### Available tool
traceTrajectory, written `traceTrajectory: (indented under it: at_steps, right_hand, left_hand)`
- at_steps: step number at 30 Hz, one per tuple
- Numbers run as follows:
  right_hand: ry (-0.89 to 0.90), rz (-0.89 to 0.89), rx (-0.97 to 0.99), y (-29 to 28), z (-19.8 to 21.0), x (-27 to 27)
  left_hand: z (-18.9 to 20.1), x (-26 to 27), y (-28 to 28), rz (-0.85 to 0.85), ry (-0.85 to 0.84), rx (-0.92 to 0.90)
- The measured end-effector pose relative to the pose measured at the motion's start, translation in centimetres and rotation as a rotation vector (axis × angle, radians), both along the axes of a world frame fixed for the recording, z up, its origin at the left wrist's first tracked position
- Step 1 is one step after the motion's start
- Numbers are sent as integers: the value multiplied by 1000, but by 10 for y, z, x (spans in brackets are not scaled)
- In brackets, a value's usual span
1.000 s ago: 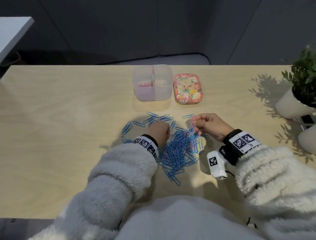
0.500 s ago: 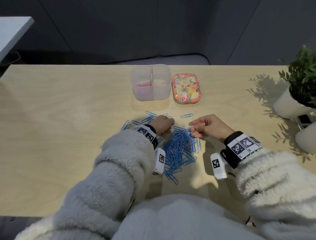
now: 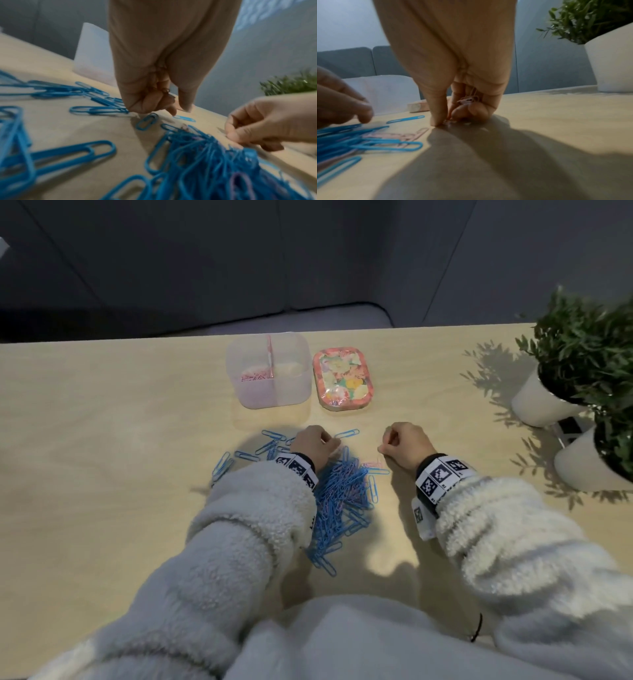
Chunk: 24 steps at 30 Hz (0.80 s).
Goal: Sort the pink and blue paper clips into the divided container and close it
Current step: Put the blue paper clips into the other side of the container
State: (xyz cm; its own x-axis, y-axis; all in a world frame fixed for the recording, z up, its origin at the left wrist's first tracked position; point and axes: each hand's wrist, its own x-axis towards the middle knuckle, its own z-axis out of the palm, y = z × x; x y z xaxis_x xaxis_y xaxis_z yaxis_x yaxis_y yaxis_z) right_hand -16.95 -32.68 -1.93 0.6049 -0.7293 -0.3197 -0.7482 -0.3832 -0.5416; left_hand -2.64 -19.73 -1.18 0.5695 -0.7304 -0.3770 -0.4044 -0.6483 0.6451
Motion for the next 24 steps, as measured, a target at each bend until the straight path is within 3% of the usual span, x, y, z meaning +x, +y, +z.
traceTrajectory:
  at_steps: [8, 11, 14, 16, 18, 20, 22, 24]
  right_hand:
    - [66, 165, -133, 3, -9, -3]
    - [-196, -121, 88, 3, -14, -15]
    - [-509, -544, 558, 1, -11, -25]
    - [-572, -673, 688, 3, -7, -28]
    - [-535, -603, 592, 11, -10, -29]
    - [-366, -386, 375, 22, -13, -28]
    - [-200, -243, 184, 29, -15, -24]
    - [-160, -175, 92, 31, -14, -16]
  left_hand:
    - [-7, -13, -8, -178, -185, 80]
    - [-7, -10, -4, -193, -165, 41]
    - [0, 0, 6, -109, 73, -194]
    - [7, 5, 13, -5, 300, -302]
    - [8, 7, 19, 111, 511, -339]
    - [10, 4, 24, 205, 696, -352]
    - [11, 2, 27, 258, 792, -359]
    - [11, 2, 29, 286, 828, -386]
